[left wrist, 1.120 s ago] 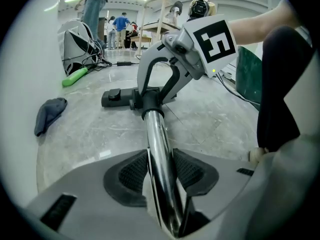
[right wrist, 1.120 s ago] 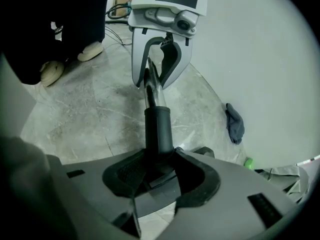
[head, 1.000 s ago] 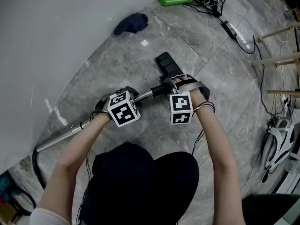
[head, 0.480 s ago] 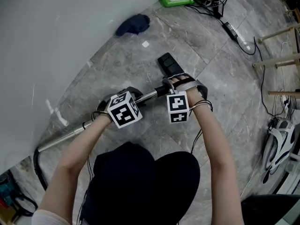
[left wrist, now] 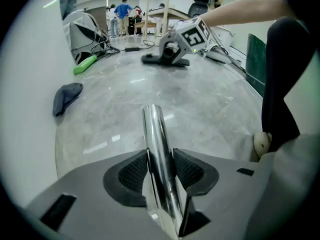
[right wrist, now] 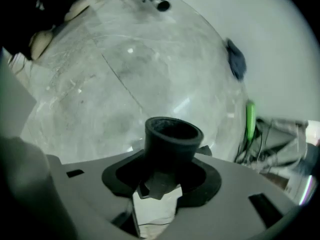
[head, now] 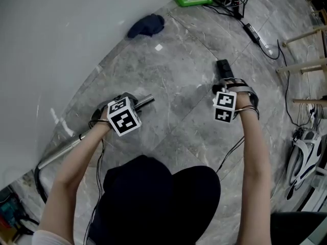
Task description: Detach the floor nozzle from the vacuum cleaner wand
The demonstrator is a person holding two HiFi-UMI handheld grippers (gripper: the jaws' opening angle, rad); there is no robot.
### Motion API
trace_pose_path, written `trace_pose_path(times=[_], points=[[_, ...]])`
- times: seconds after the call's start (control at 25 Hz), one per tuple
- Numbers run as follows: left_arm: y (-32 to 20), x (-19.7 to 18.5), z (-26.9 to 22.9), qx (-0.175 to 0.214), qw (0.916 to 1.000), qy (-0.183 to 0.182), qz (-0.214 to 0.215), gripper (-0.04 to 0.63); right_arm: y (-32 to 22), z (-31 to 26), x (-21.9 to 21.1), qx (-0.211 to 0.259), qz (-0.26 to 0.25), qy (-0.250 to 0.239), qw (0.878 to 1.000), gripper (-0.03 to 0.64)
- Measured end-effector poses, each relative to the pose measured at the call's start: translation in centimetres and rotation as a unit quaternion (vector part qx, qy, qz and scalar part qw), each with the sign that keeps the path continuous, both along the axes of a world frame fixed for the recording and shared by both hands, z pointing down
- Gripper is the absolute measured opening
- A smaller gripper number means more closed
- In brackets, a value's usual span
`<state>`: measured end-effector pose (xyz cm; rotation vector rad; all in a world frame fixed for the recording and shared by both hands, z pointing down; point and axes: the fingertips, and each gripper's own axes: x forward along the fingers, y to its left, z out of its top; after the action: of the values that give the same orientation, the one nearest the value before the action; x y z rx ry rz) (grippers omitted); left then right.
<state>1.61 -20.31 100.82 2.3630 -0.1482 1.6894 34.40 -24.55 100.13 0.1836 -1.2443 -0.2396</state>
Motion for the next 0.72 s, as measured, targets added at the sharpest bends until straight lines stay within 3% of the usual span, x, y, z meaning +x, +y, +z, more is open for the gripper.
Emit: trace_pose_path(times=[0.08, 0.12, 0.28, 0.4, 0.72], points=[[-1.4, -2.5, 0.7, 0.0, 0.9997, -0.011, -0.022, 0.169, 0.5, -2.3, 4.5, 0.016, 0.087, -0.018, 0.996, 0.19], [-1.8, -2.7, 0.7, 0.002, 0.9995, -0.008, -0.029, 0.167, 0.9, -2.9, 5.1, 0.027, 0.094, -0.024, 0.995, 0.19], [-1.7, 0.1, 0.0, 0.008, 0.9995, 0.018, -0.026, 0.169, 2.4, -1.7, 3.3, 0.039, 0.058, -0.042, 0.997, 0.19], [-1.4, 0.9, 0.4, 0.011, 0.9997, 0.013, -0.017, 0.17, 2.5, -0.6, 1.0, 0.04, 0.053, -0.052, 0.996, 0.19], [-2.0, 2.4, 0.8, 0.016, 0.9994, 0.021, -0.022, 0.17, 2.6, -0.2, -2.2, 0.027, 0.08, -0.107, 0.991, 0.19]])
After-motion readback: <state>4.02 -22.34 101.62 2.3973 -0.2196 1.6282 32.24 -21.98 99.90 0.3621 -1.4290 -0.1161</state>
